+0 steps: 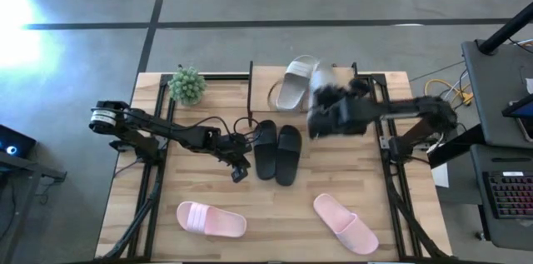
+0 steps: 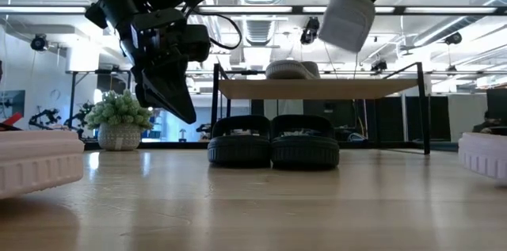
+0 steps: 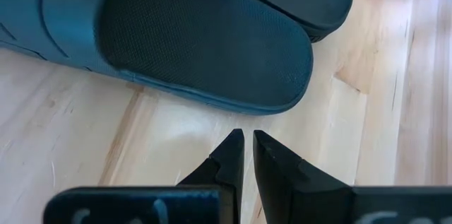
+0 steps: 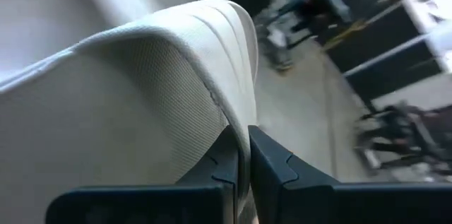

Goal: Pick and place slides into the shelf
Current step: Put the gray slipper on the shelf

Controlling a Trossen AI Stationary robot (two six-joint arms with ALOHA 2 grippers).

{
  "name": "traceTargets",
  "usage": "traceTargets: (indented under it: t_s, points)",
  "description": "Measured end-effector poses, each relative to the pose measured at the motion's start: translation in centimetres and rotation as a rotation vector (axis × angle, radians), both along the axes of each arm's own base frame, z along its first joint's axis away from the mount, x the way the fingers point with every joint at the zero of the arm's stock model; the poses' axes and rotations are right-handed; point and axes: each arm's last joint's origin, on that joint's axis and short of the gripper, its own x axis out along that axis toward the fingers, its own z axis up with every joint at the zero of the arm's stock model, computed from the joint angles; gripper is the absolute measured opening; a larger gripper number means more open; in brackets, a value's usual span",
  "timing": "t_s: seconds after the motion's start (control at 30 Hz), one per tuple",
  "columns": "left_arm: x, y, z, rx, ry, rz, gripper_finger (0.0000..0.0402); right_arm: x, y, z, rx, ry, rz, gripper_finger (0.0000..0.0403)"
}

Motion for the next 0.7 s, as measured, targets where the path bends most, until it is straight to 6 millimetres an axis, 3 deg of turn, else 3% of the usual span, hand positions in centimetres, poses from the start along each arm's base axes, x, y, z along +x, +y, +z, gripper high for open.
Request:
traceTargets:
  t_s: [0.1, 0.2, 0.33, 0.53, 0.7]
  points:
    - [0.0, 0.0, 0.0, 0.000, 0.000, 0.000, 0.0018, -2.0, -2.4, 1.9, -0.072, 0.035, -0.043, 0.0012]
    - [0.0, 0.0, 0.0, 0.001, 0.000, 0.001, 0.0018, -3.5, -4.5, 2.4, -0.026, 0.109, -0.076, 0.0012]
    - [0.0, 0.1, 0.0, 0.022, -0.001, 0.019, 0.0018, -3.7, -6.5, 0.5, 0.121, 0.196, -0.037, 0.0012]
    - [0.0, 0.1, 0.0, 0.033, -0.002, 0.030, 0.0018, -1.4, -9.1, -3.6, 0.143, 0.260, 0.020, 0.0013]
    - [0.0, 0.1, 0.0, 0.009, 0.002, 0.058, 0.0018, -0.4, -11.4, -5.4, 0.173, 0.321, -0.044, 0.0013]
